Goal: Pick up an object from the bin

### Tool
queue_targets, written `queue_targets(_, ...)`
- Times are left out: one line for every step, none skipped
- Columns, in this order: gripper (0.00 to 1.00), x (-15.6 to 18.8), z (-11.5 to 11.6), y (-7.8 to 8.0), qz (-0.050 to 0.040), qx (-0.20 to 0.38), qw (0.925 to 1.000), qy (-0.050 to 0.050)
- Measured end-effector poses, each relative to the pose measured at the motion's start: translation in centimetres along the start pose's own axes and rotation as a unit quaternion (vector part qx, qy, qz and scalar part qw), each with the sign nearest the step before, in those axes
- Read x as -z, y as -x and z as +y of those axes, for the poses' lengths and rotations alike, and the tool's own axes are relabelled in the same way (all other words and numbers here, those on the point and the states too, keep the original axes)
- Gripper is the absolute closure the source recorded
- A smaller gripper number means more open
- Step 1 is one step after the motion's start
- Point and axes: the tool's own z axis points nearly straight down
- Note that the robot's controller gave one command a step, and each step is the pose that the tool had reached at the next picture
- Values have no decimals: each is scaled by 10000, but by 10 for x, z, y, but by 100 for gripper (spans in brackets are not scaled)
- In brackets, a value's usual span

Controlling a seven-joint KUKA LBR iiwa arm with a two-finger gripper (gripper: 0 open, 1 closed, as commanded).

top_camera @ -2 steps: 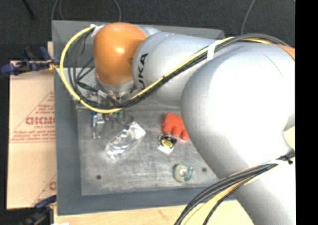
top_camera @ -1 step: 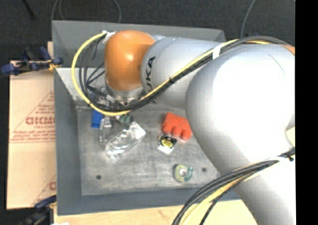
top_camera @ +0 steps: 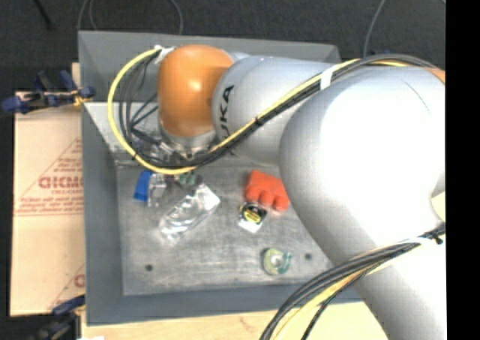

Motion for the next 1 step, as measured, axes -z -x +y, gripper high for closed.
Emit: queue_targets(100,154,9,8,-56,493,9988,-8)
